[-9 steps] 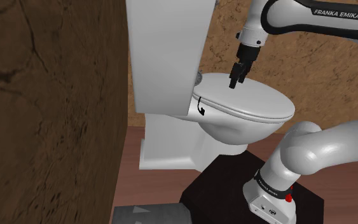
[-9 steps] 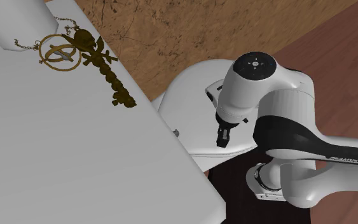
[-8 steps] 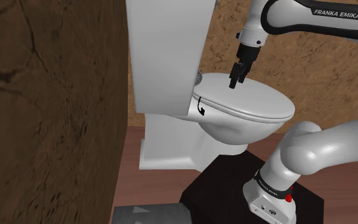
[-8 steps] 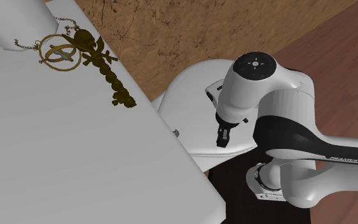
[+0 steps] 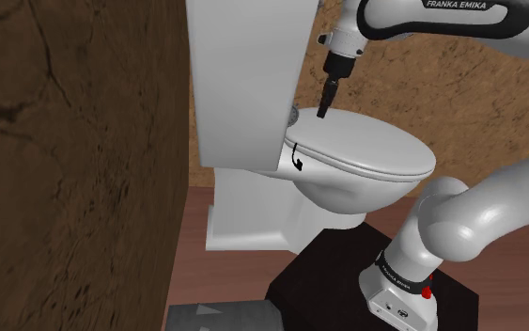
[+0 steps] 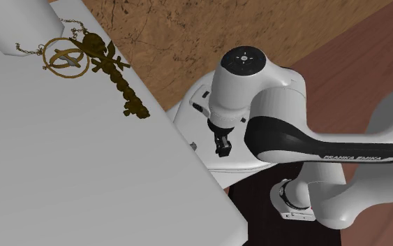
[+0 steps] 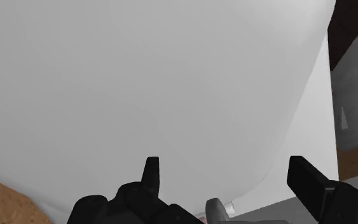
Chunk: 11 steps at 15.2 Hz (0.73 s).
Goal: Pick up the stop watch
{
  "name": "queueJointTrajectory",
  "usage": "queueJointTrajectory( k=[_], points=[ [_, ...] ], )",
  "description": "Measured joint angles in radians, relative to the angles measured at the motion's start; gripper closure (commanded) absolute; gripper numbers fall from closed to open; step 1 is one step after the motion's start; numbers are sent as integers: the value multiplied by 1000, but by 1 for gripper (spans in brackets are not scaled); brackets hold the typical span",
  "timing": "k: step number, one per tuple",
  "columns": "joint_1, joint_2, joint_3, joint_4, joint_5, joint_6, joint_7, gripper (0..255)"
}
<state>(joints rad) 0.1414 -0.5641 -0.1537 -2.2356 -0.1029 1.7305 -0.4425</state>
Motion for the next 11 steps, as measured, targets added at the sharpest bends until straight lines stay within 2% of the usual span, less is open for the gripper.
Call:
queueJointTrajectory(
  k=[6,11],
  points=[
    [118,143,-55,141,49,63,-328,0],
    [135,148,-67,129,60,116,-387,0]
  ],
)
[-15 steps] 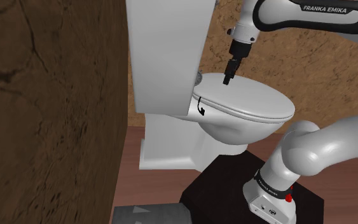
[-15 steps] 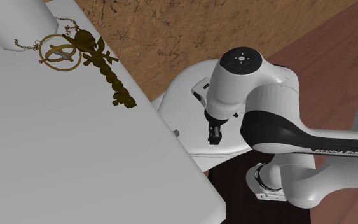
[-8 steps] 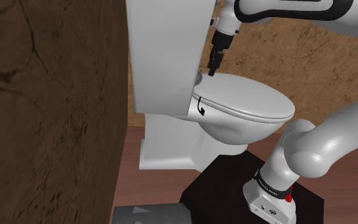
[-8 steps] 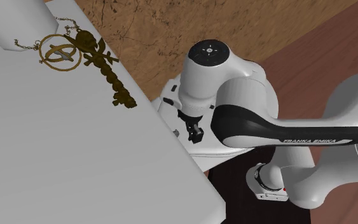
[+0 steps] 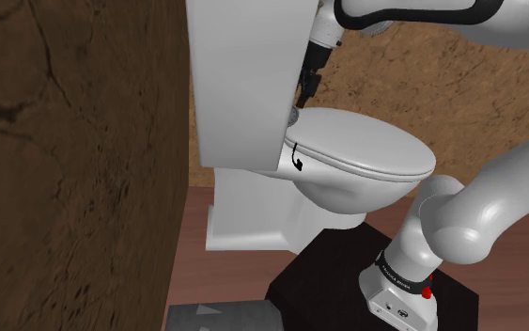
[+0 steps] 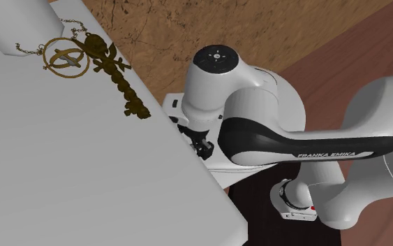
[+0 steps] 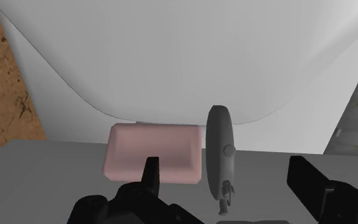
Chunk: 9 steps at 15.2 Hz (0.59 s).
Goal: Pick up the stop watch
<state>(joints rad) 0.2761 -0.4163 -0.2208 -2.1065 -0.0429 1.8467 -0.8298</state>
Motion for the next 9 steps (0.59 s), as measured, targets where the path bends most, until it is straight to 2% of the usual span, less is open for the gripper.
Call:
queueJointTrajectory(
  k=[4,5,9],
  points=[
    [1,-6,-6,-38,0,66,-4,0],
    [0,-4,-7,-46,-1,69,-3,255],
    [1,-6,-9,-69,0,102,0,255]
  ],
)
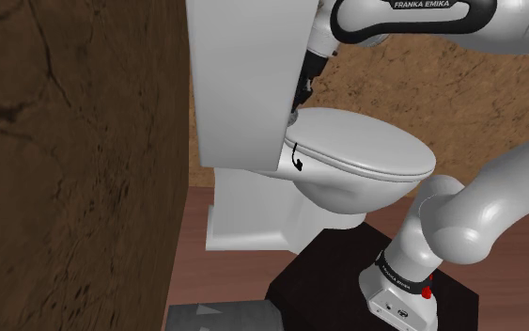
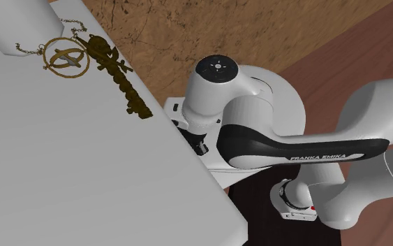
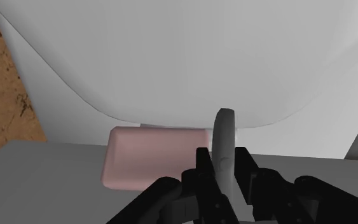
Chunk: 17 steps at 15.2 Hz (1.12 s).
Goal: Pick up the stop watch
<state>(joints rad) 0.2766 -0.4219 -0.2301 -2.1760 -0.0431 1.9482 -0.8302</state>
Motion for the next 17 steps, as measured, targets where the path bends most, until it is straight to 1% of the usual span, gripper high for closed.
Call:
queueJointTrajectory(
  k=[5,10,13,17],
  points=[
    [-1,-2,3,-6,1,7,14,255],
    [3,16,0,48,-3,-104,-3,255],
    [5,33,-2,92,-2,-197,-5,255],
    [11,40,-1,141,-2,-273,3,255]
  ],
)
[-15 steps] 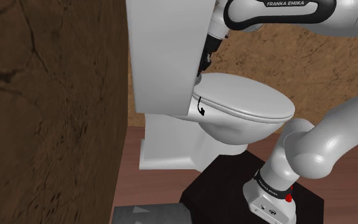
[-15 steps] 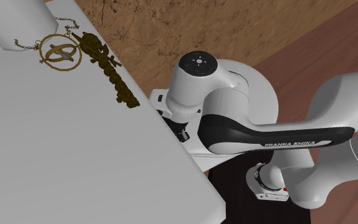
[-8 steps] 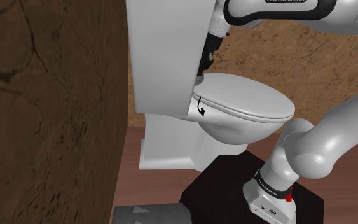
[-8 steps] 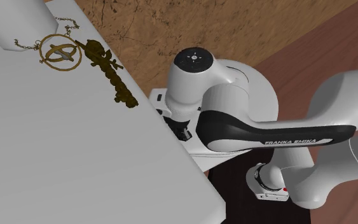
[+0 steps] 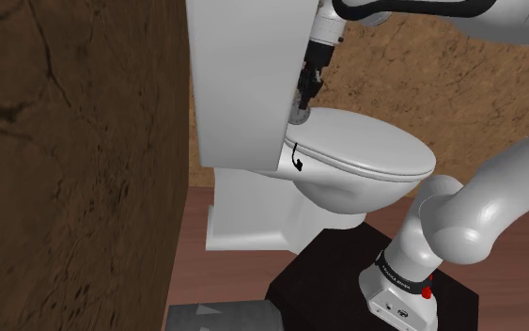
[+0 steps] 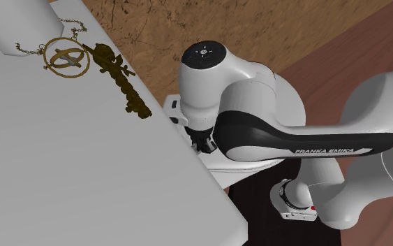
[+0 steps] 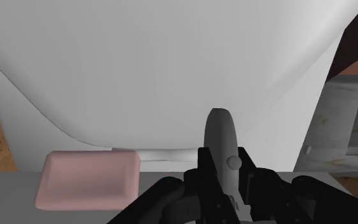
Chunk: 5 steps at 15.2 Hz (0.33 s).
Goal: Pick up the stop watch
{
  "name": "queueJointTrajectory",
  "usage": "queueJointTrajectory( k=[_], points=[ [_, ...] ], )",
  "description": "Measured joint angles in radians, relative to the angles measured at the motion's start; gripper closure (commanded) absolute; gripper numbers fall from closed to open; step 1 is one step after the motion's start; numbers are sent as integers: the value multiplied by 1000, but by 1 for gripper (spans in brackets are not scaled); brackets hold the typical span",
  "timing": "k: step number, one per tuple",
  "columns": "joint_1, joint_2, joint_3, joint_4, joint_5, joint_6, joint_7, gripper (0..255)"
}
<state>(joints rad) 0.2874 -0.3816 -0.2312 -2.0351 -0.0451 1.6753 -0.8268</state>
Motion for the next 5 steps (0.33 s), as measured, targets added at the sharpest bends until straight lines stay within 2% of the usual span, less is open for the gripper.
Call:
queueJointTrajectory(
  k=[2,5],
  points=[
    [4,15,-2,49,2,-75,-2,255],
    [8,11,0,82,2,-80,3,255]
  ],
)
